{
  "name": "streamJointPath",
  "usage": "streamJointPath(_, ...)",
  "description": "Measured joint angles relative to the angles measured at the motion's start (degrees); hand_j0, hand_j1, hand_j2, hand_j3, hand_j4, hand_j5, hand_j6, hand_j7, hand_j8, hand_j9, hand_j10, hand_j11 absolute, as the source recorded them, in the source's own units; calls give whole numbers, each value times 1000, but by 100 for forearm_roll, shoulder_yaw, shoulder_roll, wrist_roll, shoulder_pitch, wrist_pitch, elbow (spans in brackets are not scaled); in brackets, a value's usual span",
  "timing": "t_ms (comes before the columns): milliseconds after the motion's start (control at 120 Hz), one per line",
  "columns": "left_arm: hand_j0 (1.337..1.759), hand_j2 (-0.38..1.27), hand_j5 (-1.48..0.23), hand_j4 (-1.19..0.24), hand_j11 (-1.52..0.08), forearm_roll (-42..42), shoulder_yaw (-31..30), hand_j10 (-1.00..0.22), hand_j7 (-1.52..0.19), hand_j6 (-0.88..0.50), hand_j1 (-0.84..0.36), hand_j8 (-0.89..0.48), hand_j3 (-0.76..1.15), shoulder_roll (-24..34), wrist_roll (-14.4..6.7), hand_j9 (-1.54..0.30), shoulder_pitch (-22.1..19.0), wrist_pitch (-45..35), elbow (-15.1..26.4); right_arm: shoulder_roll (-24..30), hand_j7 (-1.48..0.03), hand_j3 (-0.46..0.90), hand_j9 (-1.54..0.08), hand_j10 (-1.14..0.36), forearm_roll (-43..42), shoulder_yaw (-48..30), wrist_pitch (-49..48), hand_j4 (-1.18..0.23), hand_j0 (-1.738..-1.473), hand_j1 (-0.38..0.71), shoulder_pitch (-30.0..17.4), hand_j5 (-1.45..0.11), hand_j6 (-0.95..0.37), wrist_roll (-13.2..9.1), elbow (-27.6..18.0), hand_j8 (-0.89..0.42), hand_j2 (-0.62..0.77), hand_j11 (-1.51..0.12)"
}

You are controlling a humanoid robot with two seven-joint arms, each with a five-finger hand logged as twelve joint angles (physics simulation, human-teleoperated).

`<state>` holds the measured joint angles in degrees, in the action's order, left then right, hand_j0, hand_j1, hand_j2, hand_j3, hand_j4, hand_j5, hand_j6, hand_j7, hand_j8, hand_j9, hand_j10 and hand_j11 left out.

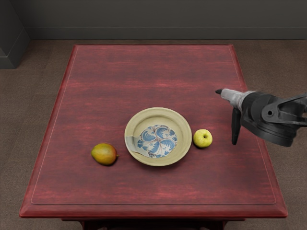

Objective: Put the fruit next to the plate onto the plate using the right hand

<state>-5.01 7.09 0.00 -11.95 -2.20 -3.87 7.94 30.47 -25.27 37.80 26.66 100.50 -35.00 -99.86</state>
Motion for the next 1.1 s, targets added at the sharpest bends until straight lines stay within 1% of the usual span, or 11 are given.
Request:
streamJointPath(158,1658,0,0,-1,0,0,-1,0,0,-1,349,-1,0,0,0,0,0,0,-1,-414,0,0,0,-1,-167,58,565,-1,-1658,-349,-159,0,-2,0,-11,-1,1,0)
streamJointPath(292,1658,0,0,-1,0,0,-1,0,0,-1,349,-1,0,0,0,0,-9,0,-2,-758,-6,0,-6,-5,-271,190,759,-6,-1658,-344,-250,-6,-6,0,-13,-6,0,-6)
streamJointPath(717,1658,0,0,-1,0,0,2,0,0,-1,349,-1,0,0,0,0,-18,0,1,-1335,-232,0,-232,-179,-334,526,833,-179,-1658,-135,-330,-232,-180,0,-14,-180,-35,-232)
streamJointPath(883,1658,0,0,-1,0,0,-3,0,0,-1,349,-1,0,0,0,0,-18,0,1,-1392,-287,0,-287,-221,-396,645,834,-221,-1658,-85,-234,-287,-222,0,-14,-222,-44,-287)
streamJointPath(992,1658,0,0,-1,0,0,-1,0,0,-1,349,-1,0,0,0,0,-18,0,1,-1550,-322,0,-322,-248,-460,804,834,-248,-1658,-52,-231,-322,-249,0,-14,-248,-49,-322)
streamJointPath(1100,1658,0,0,-1,0,0,-3,0,0,-1,349,-1,0,0,0,0,-18,0,3,-1638,-381,0,-381,-293,-502,909,834,-293,-1658,2,-232,-381,-294,0,-11,-294,-58,-381)
